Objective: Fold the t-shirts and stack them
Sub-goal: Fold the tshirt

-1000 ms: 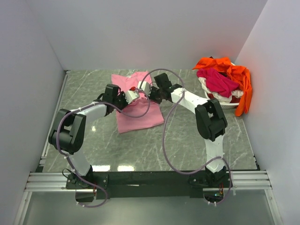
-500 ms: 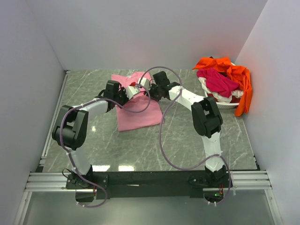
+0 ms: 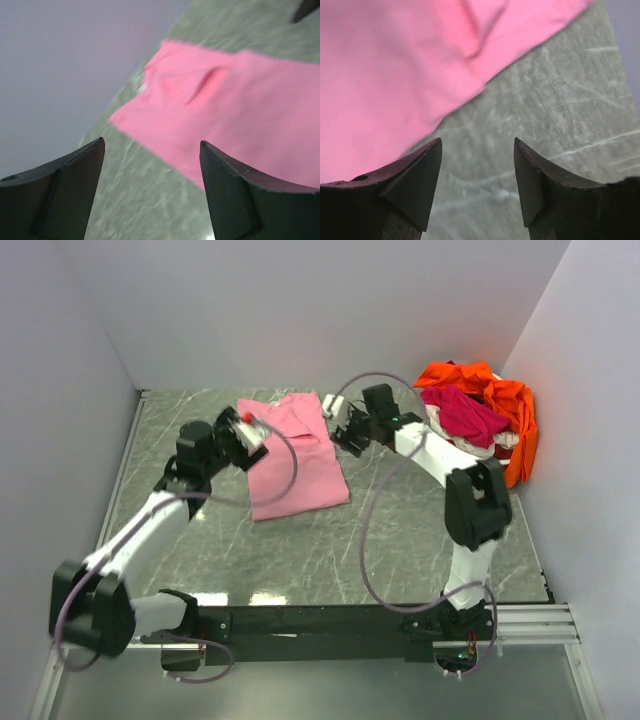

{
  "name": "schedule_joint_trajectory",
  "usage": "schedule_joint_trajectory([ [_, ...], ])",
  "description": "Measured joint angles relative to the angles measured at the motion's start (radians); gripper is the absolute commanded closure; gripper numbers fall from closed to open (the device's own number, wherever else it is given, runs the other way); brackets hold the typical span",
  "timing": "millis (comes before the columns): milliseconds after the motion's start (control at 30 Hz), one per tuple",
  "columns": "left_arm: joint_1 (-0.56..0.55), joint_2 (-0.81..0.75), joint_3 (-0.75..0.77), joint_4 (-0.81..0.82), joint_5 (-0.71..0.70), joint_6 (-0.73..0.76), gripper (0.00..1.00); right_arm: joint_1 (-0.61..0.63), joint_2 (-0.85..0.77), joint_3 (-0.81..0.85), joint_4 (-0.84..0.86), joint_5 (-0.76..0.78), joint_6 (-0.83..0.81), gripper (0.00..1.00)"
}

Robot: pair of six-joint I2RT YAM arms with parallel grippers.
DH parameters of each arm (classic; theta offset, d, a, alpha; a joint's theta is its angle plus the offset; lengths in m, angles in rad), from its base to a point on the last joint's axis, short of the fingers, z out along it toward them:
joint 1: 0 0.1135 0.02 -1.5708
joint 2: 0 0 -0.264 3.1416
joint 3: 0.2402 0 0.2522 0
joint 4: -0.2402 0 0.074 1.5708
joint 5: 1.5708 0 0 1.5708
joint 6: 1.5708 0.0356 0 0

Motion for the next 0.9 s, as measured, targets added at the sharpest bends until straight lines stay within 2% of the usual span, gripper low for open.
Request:
schedule_joint_trajectory([
  [133,-0.151,-0.191,-0.151,-0.048,0.048,0.098,0.22,-0.003,-0.221,-0.222,-0.069,-0.137,-0.277,0.29],
  [200,-0.227,-0.206,-0.214,-0.097,0.068,0.134,0.24,0.027,-0.326,-0.357,-0.085,-0.171,-0.413,0.28],
  [300,-0.260,-0.156,-0.290,-0.182,0.055,0.163,0.24,0.080,-0.392,-0.501,-0.087,-0.187,-0.549,0.28],
  [467,-0.286,-0.074,-0.340,-0.239,0.008,0.184,0.26,0.124,-0.387,-0.613,-0.058,-0.167,-0.636,0.28],
  [767,-0.263,0.125,-0.286,-0.169,-0.079,0.206,0.35,0.161,-0.346,-0.620,0.049,-0.124,-0.659,0.29],
  [833,-0.248,0.135,-0.285,-0.151,-0.090,0.205,0.40,0.163,-0.330,-0.620,0.068,-0.112,-0.664,0.30],
  [900,-0.233,0.138,-0.285,-0.149,-0.100,0.203,0.51,0.166,-0.310,-0.616,0.079,-0.095,-0.669,0.31],
])
